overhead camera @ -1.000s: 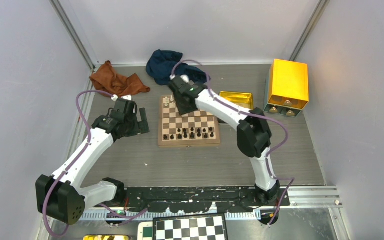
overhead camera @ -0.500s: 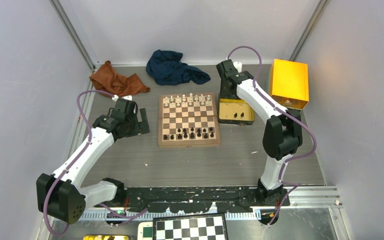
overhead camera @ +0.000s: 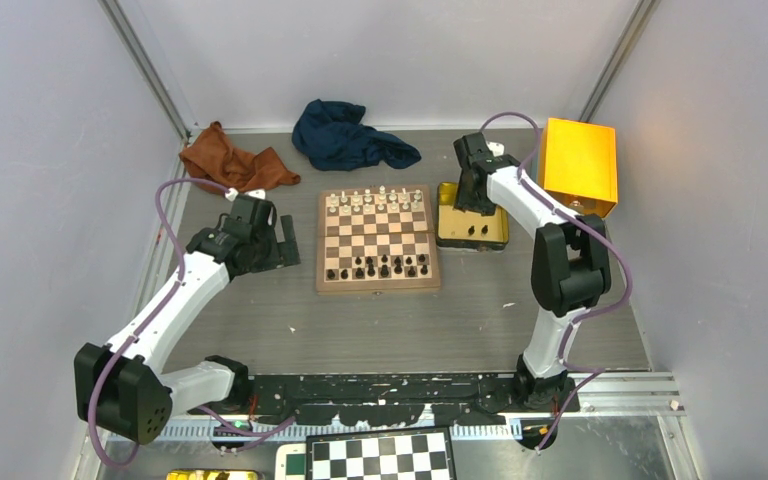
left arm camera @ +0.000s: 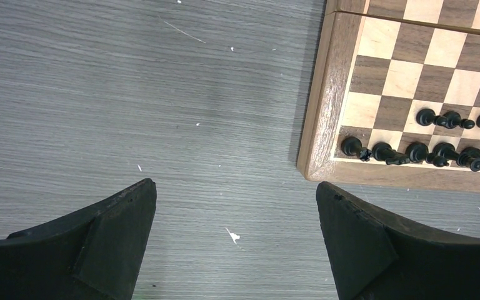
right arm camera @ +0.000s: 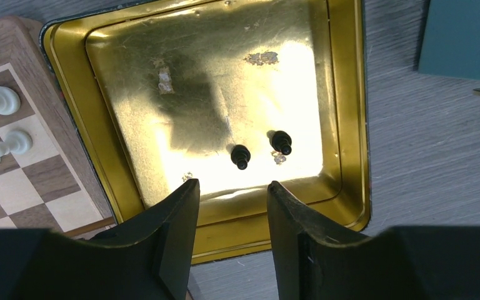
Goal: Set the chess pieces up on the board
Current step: Pick up the chess piece from the storage box.
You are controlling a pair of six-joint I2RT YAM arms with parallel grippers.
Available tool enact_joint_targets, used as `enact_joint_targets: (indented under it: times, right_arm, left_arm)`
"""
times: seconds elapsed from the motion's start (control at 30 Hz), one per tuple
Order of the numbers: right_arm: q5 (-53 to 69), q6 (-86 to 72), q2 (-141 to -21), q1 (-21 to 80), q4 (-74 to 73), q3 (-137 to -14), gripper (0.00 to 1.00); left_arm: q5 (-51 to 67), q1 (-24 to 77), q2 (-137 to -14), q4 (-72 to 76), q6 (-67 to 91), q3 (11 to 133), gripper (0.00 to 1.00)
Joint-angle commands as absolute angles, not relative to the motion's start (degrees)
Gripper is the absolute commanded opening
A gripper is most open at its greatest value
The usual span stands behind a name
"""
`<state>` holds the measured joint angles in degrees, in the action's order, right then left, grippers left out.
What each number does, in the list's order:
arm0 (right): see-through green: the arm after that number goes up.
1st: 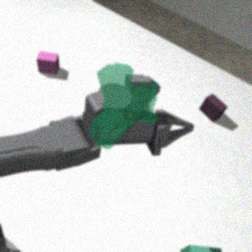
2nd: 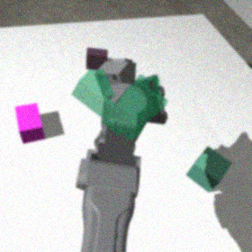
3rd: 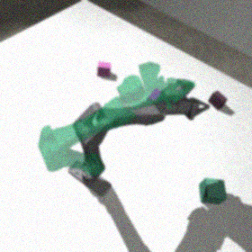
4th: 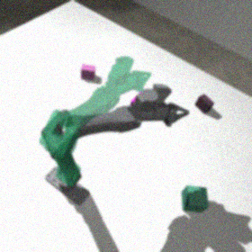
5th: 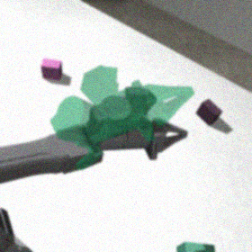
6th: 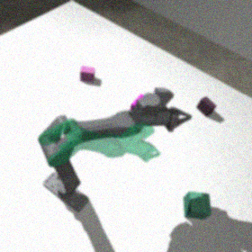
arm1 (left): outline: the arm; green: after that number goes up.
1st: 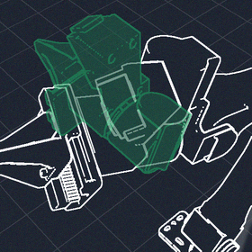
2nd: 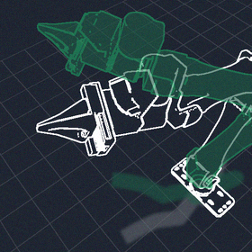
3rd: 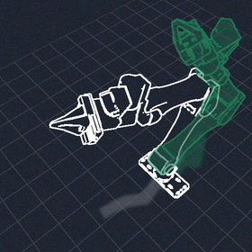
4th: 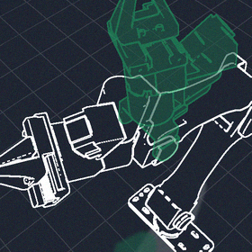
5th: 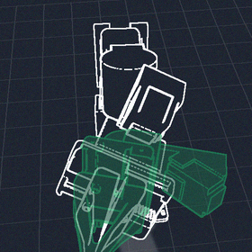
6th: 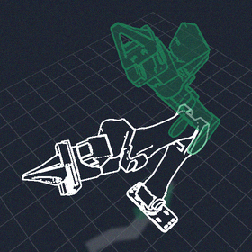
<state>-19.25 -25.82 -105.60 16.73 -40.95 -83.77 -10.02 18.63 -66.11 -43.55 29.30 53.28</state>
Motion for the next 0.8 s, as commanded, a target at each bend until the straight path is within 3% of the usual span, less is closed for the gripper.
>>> enact_joint_targets:
  times: [0.0, 0.77]
  right_arm:
    - [-17.1, -27.5, -106.6, 16.2, -37.4, -83.1, 0.50]
    - [-14.9, -27.7, -110.0, 13.9, -34.6, -80.0, 0.43]
  left_arm:
    - [-10.5, 18.3, -65.9, -43.1, 28.3, 55.7, 1.00]
    - [-11.2, 18.3, -66.7, -43.8, 28.1, 56.4, 1.00]
